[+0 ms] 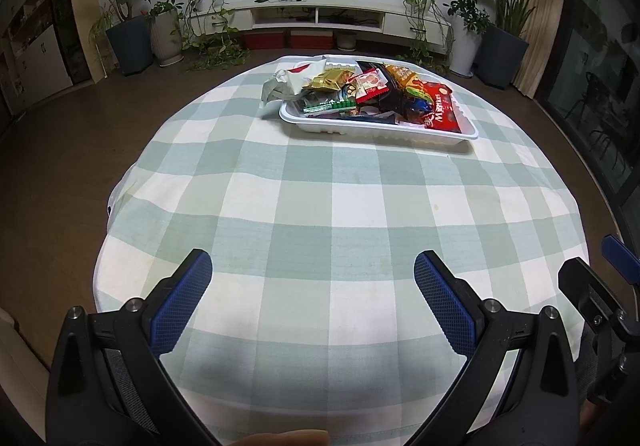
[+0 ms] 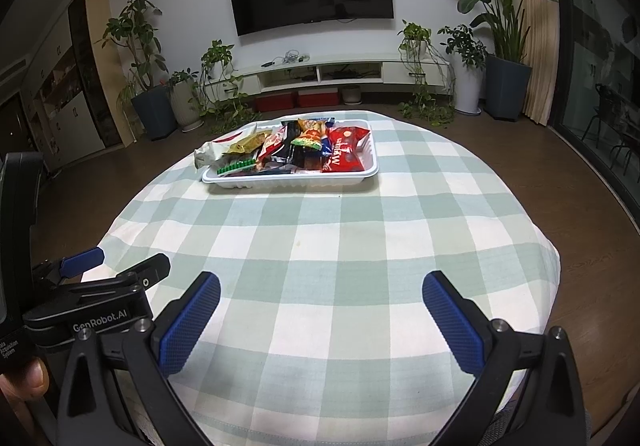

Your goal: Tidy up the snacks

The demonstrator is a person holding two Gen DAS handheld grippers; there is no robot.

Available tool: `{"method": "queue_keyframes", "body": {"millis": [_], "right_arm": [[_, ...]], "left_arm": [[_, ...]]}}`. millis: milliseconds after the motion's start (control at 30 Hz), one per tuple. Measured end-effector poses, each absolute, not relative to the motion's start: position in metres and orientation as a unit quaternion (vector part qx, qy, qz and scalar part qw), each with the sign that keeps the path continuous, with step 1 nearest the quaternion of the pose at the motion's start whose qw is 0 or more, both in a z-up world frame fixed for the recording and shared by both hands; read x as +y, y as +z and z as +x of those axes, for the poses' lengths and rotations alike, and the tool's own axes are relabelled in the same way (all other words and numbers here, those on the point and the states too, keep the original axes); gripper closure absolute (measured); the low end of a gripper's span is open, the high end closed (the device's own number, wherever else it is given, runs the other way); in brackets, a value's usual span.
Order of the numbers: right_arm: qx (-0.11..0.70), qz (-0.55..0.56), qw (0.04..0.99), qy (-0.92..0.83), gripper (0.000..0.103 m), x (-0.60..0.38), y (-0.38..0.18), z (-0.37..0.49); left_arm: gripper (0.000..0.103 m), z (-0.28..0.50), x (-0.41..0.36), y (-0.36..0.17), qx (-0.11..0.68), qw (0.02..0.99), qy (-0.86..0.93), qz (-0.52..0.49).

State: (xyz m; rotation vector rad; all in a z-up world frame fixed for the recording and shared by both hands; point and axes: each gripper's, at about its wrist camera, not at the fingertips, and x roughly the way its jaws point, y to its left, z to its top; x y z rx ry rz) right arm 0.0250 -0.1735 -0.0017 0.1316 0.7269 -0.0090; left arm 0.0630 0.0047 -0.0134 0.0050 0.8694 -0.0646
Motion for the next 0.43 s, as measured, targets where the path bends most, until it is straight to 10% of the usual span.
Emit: {"method": "queue_keyframes", "body": {"millis": [433], "right_arm": [[0.368, 0.073, 0.927, -0.004, 0.000, -0.179, -0.015, 0.017]], "left_arm": [[0.000, 0.062, 0.009, -0.014, 0.405, 0.914, -0.019, 0.000]]}}
